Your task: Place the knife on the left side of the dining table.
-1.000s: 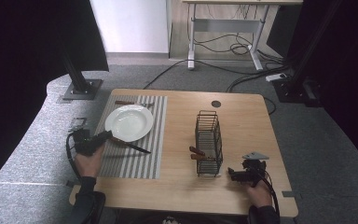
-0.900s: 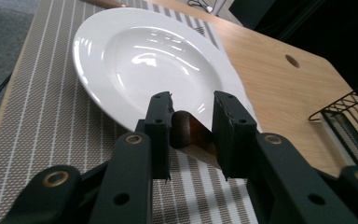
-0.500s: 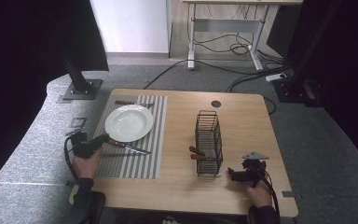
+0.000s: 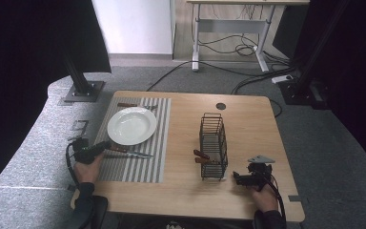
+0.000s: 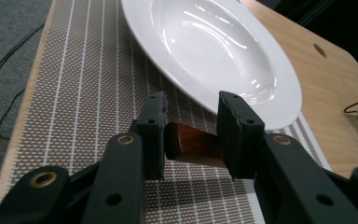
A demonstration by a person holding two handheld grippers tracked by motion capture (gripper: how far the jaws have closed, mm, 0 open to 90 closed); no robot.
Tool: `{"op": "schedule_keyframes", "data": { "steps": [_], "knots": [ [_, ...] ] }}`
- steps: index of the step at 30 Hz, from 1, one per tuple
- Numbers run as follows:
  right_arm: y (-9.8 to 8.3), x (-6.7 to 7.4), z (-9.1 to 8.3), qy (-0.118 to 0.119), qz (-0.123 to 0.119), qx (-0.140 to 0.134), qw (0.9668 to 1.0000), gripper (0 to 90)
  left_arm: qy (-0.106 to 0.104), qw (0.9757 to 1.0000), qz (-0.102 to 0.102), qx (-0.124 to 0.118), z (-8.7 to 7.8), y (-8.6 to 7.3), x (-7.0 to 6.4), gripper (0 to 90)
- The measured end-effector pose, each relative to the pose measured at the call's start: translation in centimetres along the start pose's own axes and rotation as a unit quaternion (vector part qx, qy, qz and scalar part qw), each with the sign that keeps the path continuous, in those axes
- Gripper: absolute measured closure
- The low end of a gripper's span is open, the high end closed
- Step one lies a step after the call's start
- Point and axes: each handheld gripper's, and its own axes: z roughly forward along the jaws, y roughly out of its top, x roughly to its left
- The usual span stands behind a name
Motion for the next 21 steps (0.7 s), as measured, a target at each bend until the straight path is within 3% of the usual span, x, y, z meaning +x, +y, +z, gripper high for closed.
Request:
{"op": "schedule_keyframes", "data": {
  "steps": [8, 21],
  "knots": [
    [0.0, 0.0, 0.0, 0.0, 0.0, 0.0, 1.0, 0.0, 0.011, 0.9998, 0.007, 0.018, 0.8, -0.3, 1.1, 63.4],
    [0.0, 0.0, 0.0, 0.0, 0.0, 0.0, 1.0, 0.0, 0.034, 0.9985, 0.027, 0.035, 1.8, -0.7, 1.5, 64.1]
  ]
}}
